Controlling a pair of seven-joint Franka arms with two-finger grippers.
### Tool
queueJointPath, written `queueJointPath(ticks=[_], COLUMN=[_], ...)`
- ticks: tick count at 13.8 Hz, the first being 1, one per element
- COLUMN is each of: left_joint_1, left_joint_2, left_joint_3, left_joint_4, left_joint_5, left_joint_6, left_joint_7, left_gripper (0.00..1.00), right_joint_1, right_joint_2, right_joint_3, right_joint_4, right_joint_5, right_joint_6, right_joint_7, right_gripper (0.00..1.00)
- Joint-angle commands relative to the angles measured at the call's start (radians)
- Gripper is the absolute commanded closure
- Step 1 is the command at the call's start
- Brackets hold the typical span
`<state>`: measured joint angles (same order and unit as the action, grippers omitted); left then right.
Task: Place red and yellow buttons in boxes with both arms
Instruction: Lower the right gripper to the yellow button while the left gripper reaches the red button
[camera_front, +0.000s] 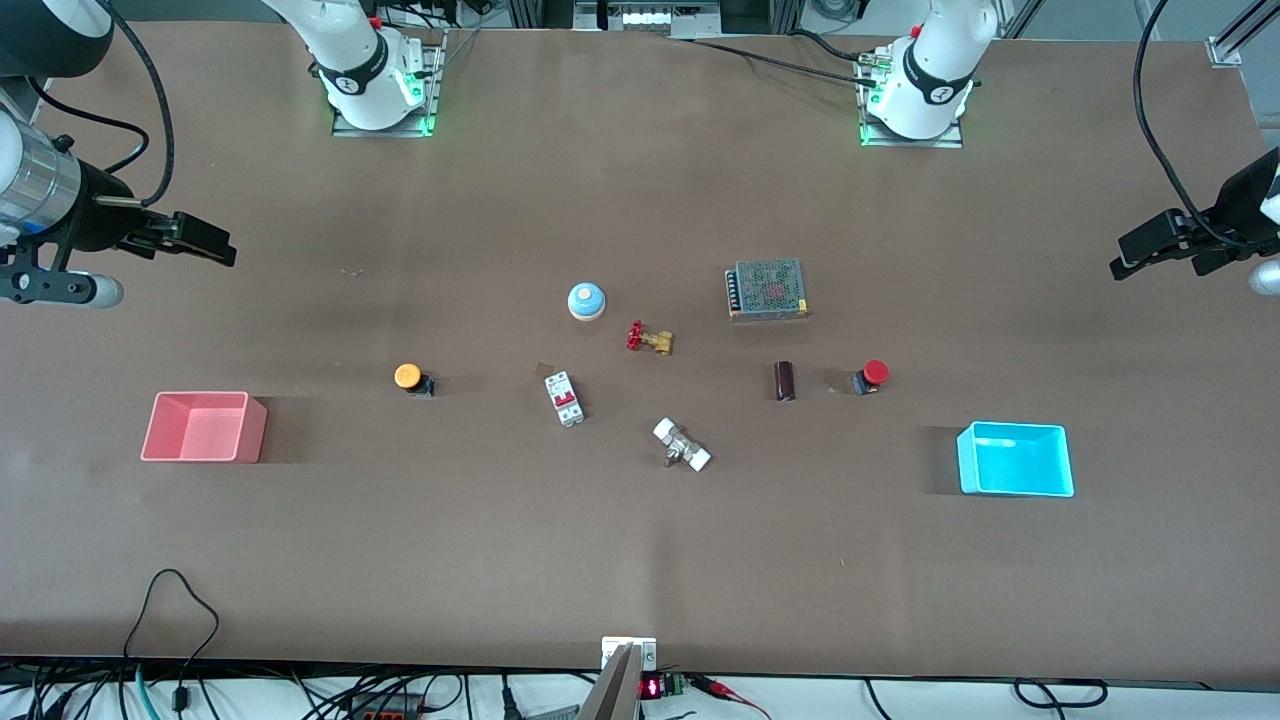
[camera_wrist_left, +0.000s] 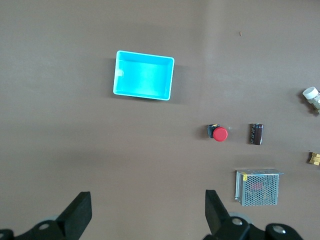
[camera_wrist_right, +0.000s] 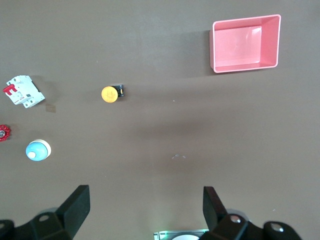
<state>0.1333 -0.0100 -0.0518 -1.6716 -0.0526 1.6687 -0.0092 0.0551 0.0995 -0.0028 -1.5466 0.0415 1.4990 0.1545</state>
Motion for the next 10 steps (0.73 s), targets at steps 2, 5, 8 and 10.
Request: queueJointPath(ticks=[2,5,8,10], left_joint_1=[0.0,-0.007,-0.017,-0.047], left_joint_2=[-0.027,-0.012,0.06,0.178], left_joint_3=[-0.005,-0.005,-0.005,-0.005], left_joint_4=[-0.019,-0.005,0.013,0.09], left_joint_5=[0.019,0.02,0.004,0.002], left_joint_6=[-0.006,-0.003,0.005,0.002], left_joint_7=[-0.014,-0.014,-0.008,-0.006], left_gripper=[0.0,0.0,0.0,0.0], right_joint_1=[-0.001,0.002,0.04,0.074], right_joint_2=[-0.008,-0.006,0.037,0.06], right_joint_3=[-0.003,0.004,0.006,0.004], right_joint_4=[-0.007,-0.007,-0.007,-0.018], right_joint_5=[0.021,0.012,0.023,0.021], right_joint_6=[0.003,0.0,0.006,0.062], right_joint_7=[0.008,-0.001,-0.004,0.01], right_gripper=[0.0,0.0,0.0,0.0])
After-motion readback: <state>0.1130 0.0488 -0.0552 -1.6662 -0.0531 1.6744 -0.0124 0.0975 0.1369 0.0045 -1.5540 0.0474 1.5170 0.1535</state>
